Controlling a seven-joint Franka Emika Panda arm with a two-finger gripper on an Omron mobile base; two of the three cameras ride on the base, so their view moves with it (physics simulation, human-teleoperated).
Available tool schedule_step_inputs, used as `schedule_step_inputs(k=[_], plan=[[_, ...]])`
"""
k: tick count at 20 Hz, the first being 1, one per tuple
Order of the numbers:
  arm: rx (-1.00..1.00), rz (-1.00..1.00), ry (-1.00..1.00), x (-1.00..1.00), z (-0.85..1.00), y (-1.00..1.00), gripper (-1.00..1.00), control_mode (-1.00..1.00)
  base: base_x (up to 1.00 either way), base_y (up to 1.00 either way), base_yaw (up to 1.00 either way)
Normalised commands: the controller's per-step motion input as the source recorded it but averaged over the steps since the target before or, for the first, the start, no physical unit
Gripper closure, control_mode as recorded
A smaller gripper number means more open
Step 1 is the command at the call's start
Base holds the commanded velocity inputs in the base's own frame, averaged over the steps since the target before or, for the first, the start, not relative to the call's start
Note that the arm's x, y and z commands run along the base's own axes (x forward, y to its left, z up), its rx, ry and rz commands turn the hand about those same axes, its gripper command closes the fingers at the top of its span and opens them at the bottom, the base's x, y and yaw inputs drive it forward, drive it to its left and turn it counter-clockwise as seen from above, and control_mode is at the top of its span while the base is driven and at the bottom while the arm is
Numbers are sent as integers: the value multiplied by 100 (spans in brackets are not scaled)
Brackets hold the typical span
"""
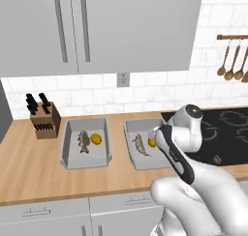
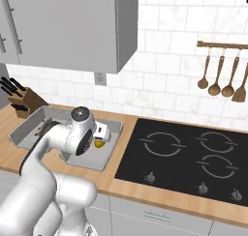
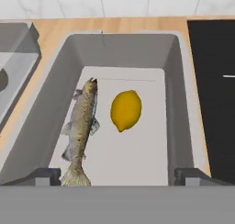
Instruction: Place one lemon and one fish in each tupperware on the nearby counter, to pack two identical lunches.
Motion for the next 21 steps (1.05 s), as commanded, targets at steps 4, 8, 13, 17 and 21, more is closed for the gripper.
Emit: schedule_step_inputs(k=[4,8,13,17,21], plan=[[0,8,-15,-100,100,0,-100,-100,0,0,0],[0,5,-19,-100,100,0,-100,-100,0,0,0],[0,1,-7,-97,100,0,-100,-100,0,0,0],[0,0,-2,-96,100,0,-100,-100,0,0,0],[2,0,-23,-46,84,2,-100,-100,0,0,0]])
